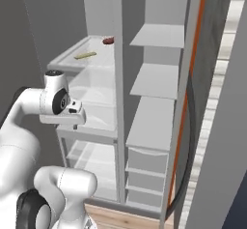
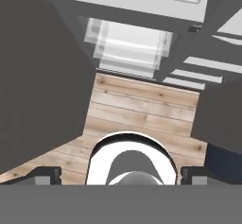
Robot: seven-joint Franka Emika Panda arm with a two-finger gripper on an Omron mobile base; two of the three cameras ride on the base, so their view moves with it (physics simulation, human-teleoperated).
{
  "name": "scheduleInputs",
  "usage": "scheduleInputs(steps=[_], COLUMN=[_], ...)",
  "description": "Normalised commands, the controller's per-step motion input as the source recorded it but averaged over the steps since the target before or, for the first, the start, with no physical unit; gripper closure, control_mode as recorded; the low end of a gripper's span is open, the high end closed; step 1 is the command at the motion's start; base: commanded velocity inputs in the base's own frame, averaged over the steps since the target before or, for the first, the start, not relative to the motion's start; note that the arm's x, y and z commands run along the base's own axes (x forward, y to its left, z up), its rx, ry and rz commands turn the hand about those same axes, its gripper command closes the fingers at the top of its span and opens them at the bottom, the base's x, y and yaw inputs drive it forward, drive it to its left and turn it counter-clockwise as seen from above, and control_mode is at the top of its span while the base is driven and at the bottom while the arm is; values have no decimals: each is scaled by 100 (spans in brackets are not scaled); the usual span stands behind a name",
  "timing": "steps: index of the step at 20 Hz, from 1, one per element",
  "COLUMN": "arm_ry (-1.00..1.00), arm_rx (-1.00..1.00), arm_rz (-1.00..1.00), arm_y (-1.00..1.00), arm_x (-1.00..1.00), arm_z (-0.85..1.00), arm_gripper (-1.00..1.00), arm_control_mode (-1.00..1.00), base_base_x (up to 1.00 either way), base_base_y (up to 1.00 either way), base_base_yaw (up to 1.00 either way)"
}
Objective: Retrieve the butter from the fridge and place it on a plate on the dining table. Then retrieve the butter knife by the fridge and place it near the plate.
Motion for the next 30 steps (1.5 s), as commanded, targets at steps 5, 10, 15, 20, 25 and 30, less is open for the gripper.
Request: scheduleInputs(steps=[5, 10, 15, 20, 25, 30], arm_ry=[0, 0, 0, 0, 0, 0], arm_rx=[0, 0, 0, 0, 0, 0], arm_rz=[0, 0, 0, 0, 0, 0], arm_y=[0, 0, 0, 0, 0, 0], arm_x=[0, 0, 0, 0, 0, 0], arm_z=[0, 0, 0, 0, 0, 0], arm_gripper=[-100, -100, -100, -100, -100, -100], arm_control_mode=[100, 100, 100, 100, 100, 100], base_base_x=[52, 61, 59, 41, 25, 11], base_base_y=[13, 26, 20, 37, 35, -2], base_base_yaw=[0, 0, 0, 0, 0, 3])
